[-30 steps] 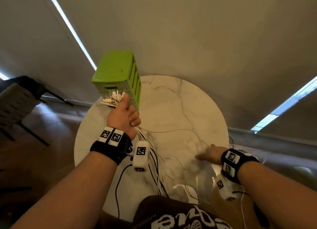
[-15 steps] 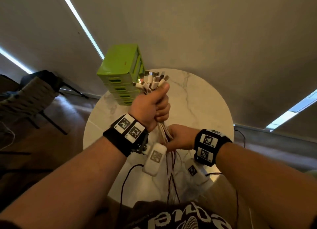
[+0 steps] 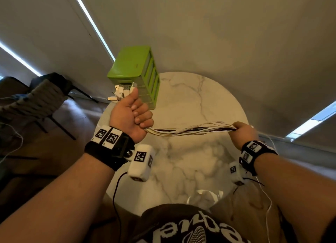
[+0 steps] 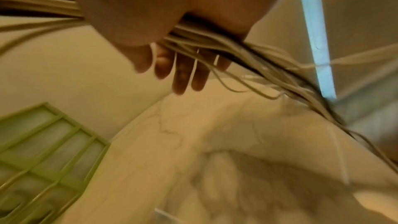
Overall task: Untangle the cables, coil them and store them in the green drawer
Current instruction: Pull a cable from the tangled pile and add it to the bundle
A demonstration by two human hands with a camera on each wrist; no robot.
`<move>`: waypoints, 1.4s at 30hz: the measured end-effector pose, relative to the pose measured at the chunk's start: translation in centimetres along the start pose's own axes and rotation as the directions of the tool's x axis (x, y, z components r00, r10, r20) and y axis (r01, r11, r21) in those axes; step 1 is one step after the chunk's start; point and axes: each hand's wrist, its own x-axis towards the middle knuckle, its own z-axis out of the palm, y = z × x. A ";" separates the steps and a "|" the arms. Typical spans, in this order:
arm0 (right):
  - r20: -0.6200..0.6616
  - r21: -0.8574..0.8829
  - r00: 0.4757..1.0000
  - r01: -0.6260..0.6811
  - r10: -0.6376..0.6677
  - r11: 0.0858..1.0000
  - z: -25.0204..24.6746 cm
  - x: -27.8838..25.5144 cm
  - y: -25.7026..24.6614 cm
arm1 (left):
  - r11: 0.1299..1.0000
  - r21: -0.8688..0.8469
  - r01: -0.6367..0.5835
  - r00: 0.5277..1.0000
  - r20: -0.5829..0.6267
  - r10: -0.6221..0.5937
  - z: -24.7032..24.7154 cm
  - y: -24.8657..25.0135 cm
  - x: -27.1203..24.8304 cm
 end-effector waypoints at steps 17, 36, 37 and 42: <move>0.550 -0.473 0.833 0.244 0.068 0.847 3.5 -2.4 6.0 | 0.949 -0.133 -0.286 0.946 -0.199 0.258 -1.3 1.5 1.7; 0.710 0.122 0.661 0.224 -0.243 0.967 4.9 -6.6 -7.6 | 0.975 -0.070 -0.213 0.971 -0.124 0.203 2.4 -2.8 0.8; 0.595 0.015 0.766 0.291 -0.242 0.957 4.7 -5.7 -7.3 | 0.975 -0.088 -0.205 0.972 -0.139 0.192 2.1 -3.3 0.7; 0.267 0.078 0.941 0.193 -0.207 0.978 3.8 -3.9 -6.0 | 0.970 -0.151 -0.193 0.970 -0.177 0.165 1.3 -4.2 0.1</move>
